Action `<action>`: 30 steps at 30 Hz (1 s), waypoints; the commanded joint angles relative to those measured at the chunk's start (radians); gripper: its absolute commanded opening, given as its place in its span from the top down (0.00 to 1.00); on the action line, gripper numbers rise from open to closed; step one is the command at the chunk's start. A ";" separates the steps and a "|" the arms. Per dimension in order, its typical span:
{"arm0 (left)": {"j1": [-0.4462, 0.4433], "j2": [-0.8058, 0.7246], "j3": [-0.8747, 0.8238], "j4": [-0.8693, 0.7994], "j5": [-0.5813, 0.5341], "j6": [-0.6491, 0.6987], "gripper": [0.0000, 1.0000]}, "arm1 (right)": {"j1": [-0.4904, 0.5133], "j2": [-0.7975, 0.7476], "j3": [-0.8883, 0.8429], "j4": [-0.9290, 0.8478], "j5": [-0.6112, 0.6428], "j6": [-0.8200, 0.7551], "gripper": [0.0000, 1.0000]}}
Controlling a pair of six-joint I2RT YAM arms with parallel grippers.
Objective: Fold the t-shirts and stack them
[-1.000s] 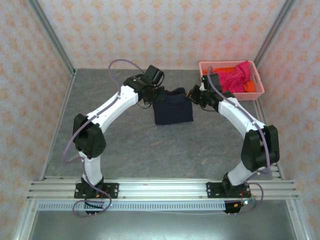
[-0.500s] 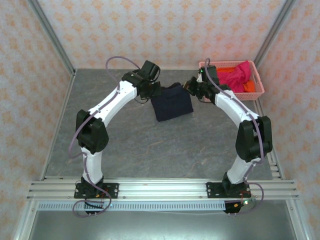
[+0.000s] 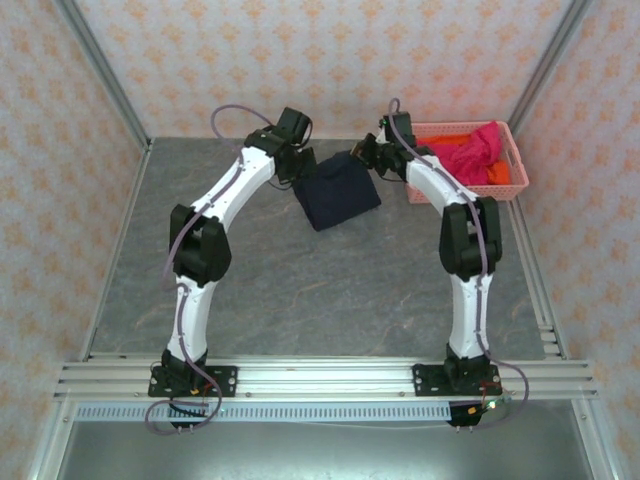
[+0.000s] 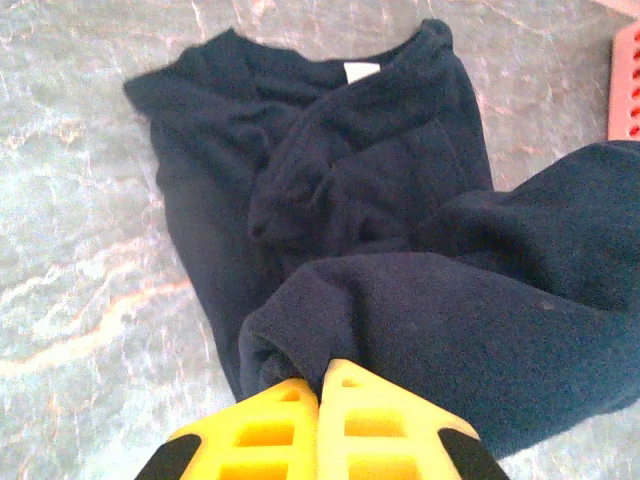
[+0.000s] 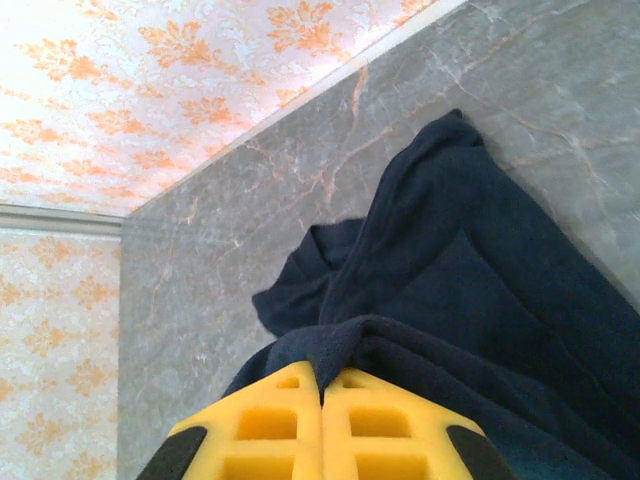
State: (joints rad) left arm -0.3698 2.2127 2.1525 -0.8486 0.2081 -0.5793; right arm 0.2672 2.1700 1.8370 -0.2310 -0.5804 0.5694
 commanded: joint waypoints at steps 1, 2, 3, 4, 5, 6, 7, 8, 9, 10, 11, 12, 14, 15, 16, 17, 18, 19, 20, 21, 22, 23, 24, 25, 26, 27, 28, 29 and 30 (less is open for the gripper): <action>0.045 0.076 0.079 -0.003 0.017 -0.027 1.00 | -0.003 0.094 0.113 0.058 -0.030 0.040 1.00; 0.057 0.097 0.091 0.005 0.021 -0.036 1.00 | 0.000 0.123 0.142 0.074 -0.030 0.048 0.99; 0.069 0.117 0.103 0.017 0.020 -0.046 1.00 | -0.001 0.154 0.174 0.087 -0.027 0.061 0.92; 0.081 0.146 0.120 0.023 0.016 -0.060 1.00 | -0.001 0.185 0.213 0.088 -0.028 0.069 0.78; 0.090 0.172 0.147 0.014 0.026 -0.067 1.00 | 0.000 0.206 0.248 0.084 -0.032 0.068 0.65; 0.097 0.203 0.187 -0.006 0.030 -0.071 1.00 | 0.000 0.221 0.281 0.070 -0.032 0.066 0.55; 0.101 0.224 0.217 -0.021 0.024 -0.074 1.00 | -0.002 0.223 0.299 0.060 -0.032 0.064 0.46; 0.103 0.236 0.230 -0.023 0.022 -0.076 0.98 | -0.002 0.213 0.300 0.057 -0.032 0.058 0.40; 0.106 0.243 0.233 -0.019 0.024 -0.079 0.95 | -0.002 0.193 0.285 0.063 -0.032 0.051 0.34; 0.107 0.245 0.234 -0.014 0.025 -0.082 0.92 | -0.002 0.169 0.261 0.071 -0.028 0.045 0.31; 0.110 0.248 0.232 -0.014 0.022 -0.086 0.88 | -0.002 0.136 0.224 0.082 -0.018 0.031 0.28; 0.110 0.248 0.230 -0.013 0.018 -0.089 0.84 | -0.002 0.105 0.183 0.087 -0.006 0.014 0.27; 0.111 0.245 0.228 -0.022 0.017 -0.090 0.66 | -0.001 0.038 0.104 0.095 0.017 -0.017 0.26; 0.110 0.237 0.221 -0.027 0.014 -0.088 0.53 | -0.001 0.004 0.061 0.100 0.029 -0.032 0.26; 0.110 0.222 0.205 -0.026 0.011 -0.085 0.42 | 0.000 -0.021 0.022 0.110 0.037 -0.042 0.26; 0.111 0.195 0.169 -0.017 0.005 -0.084 0.28 | -0.002 -0.049 -0.020 0.120 0.047 -0.051 0.26; 0.111 0.155 0.119 0.006 -0.009 -0.083 0.13 | 0.000 -0.074 -0.062 0.133 0.053 -0.057 0.26; 0.110 0.115 0.067 0.033 -0.025 -0.083 0.04 | 0.001 -0.093 -0.094 0.140 0.055 -0.060 0.27; 0.109 0.066 0.005 0.070 -0.046 -0.083 0.00 | 0.002 -0.116 -0.128 0.154 0.059 -0.063 0.27; 0.106 0.024 -0.042 0.102 -0.068 -0.073 0.00 | 0.003 -0.133 -0.158 0.167 0.058 -0.065 0.27; 0.102 0.002 -0.059 0.112 -0.092 -0.056 0.00 | 0.005 -0.146 -0.179 0.173 0.060 -0.069 0.27; 0.096 -0.007 -0.055 0.105 -0.117 -0.028 0.00 | 0.008 -0.156 -0.202 0.180 0.062 -0.074 0.27; 0.088 -0.004 -0.029 0.085 -0.134 0.007 0.00 | 0.009 -0.164 -0.218 0.181 0.062 -0.077 0.27; 0.080 0.006 0.002 0.061 -0.149 0.036 0.00 | 0.012 -0.166 -0.228 0.181 0.059 -0.080 0.28; 0.069 0.024 0.035 0.035 -0.161 0.081 0.00 | 0.015 -0.164 -0.237 0.182 0.059 -0.083 0.29; 0.057 0.041 0.064 0.025 -0.163 0.114 0.00 | 0.017 -0.161 -0.245 0.182 0.058 -0.084 0.30; 0.049 0.058 0.089 0.018 -0.162 0.139 0.00 | 0.020 -0.157 -0.251 0.182 0.055 -0.082 0.31; 0.041 0.080 0.121 0.011 -0.159 0.160 0.00 | 0.023 -0.154 -0.258 0.186 0.052 -0.081 0.32; 0.035 0.108 0.159 0.001 -0.150 0.179 0.00 | 0.026 -0.151 -0.267 0.190 0.053 -0.077 0.33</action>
State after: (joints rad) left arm -0.3035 2.2677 2.2375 -0.8143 0.0963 -0.5133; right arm 0.2783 2.0251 1.5909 -0.0711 -0.5411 0.5114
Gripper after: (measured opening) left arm 0.999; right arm 0.678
